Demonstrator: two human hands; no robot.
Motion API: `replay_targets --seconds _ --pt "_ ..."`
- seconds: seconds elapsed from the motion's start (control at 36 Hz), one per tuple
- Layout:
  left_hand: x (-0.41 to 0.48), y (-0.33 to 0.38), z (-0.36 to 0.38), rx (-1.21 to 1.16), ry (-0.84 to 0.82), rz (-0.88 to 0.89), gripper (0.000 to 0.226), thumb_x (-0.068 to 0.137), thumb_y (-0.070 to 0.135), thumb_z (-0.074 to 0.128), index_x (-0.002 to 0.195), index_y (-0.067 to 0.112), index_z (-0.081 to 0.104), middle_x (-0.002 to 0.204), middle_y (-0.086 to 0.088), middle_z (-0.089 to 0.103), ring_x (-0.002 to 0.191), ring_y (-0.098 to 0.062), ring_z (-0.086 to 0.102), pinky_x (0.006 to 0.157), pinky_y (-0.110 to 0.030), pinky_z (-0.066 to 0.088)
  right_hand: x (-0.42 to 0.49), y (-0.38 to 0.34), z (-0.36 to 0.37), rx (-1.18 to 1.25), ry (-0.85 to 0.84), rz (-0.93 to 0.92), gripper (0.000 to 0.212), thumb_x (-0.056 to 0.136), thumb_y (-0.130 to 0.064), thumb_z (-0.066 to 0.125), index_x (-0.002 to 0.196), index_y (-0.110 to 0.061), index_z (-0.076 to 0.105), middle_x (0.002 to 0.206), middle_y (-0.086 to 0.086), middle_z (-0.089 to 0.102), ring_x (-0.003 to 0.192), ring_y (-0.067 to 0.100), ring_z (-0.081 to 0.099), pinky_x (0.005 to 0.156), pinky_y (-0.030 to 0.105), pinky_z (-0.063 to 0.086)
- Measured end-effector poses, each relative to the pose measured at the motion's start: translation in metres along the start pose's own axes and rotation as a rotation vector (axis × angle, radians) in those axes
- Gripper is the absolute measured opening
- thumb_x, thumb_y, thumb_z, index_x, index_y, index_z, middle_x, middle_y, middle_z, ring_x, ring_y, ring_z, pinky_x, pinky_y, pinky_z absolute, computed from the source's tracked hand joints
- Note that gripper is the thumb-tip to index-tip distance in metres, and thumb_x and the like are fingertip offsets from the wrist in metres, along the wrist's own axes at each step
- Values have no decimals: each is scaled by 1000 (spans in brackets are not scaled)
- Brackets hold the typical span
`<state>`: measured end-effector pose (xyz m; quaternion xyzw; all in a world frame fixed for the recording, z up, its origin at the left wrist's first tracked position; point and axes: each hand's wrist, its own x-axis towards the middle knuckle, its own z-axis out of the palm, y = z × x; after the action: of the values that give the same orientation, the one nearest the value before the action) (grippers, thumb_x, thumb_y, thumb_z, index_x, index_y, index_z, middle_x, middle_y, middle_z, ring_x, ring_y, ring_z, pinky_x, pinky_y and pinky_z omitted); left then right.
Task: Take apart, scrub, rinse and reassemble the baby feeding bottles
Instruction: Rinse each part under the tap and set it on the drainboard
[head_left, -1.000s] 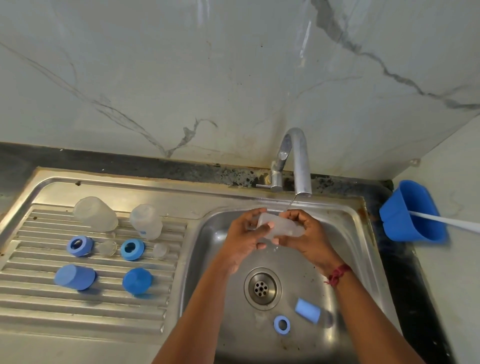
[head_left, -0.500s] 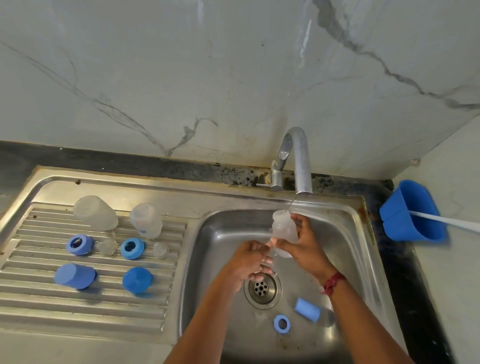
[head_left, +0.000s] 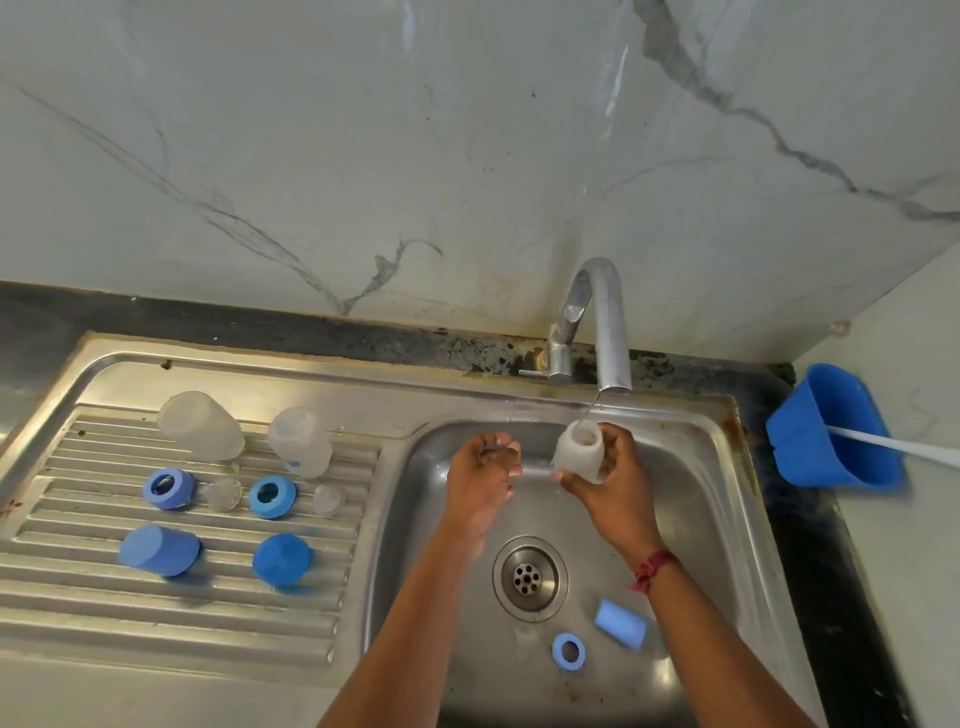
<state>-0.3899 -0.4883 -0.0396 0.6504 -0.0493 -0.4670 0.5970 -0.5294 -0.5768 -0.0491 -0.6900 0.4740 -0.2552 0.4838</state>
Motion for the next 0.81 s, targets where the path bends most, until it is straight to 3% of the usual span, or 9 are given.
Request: replay_targets --seconds 0.14,0.22,0.33,0.42,0.5,0.61,0.69,0.81 --pt "4 0 0 8 25 32 12 93 18 66 104 20 63 96 -4 69 89 -15 65 73 -32 51 -1 -6 10 41 59 -13 68 67 -7 89 119 -26 48 112 -16 60 100 0 60 82 19 53" --pt "4 -1 0 -1 30 50 10 93 18 66 102 20 63 94 -4 67 89 -17 63 71 -31 50 -1 -7 15 -13 5 -15 68 66 -8 89 118 -27 48 111 -14 60 99 -4 58 84 20 52" --pt "4 -2 1 -15 20 64 10 93 16 66 101 21 62 94 -3 66 89 -16 62 69 -30 50 -2 -6 16 8 112 10 67 66 -13 90 116 -27 48 104 -21 59 93 0 61 72 11 50" --pt "3 -3 1 -27 25 75 11 92 13 67 99 20 64 93 -2 68 89 -15 63 77 -35 51 -7 -6 20 -39 44 -22 65 65 -10 90 112 -28 49 101 -21 61 93 0 62 70 8 49" --pt "3 -4 2 -27 20 77 12 92 12 66 99 21 64 95 -1 69 87 -13 62 78 -35 51 -10 -4 23 -14 144 -29 65 66 -12 90 112 -29 48 102 -21 60 92 -4 63 70 11 52" --pt "1 -4 3 -15 26 99 12 92 12 67 95 23 64 94 -1 70 90 -15 63 84 -39 49 -10 -2 26 -102 32 -22 66 66 -19 91 117 -27 52 103 -20 61 95 4 62 72 12 50" --pt "2 -4 2 1 26 110 10 91 14 68 95 23 65 90 1 66 87 -13 60 86 -40 50 -7 -3 22 -53 184 22 67 68 -18 89 123 -22 51 108 -10 62 94 10 61 71 13 47" --pt "1 -4 1 0 22 104 10 93 12 66 97 21 63 88 4 64 84 -10 59 78 -34 50 -8 -5 24 -96 129 -7 66 67 -18 90 120 -24 52 109 -8 64 94 10 62 76 22 51"
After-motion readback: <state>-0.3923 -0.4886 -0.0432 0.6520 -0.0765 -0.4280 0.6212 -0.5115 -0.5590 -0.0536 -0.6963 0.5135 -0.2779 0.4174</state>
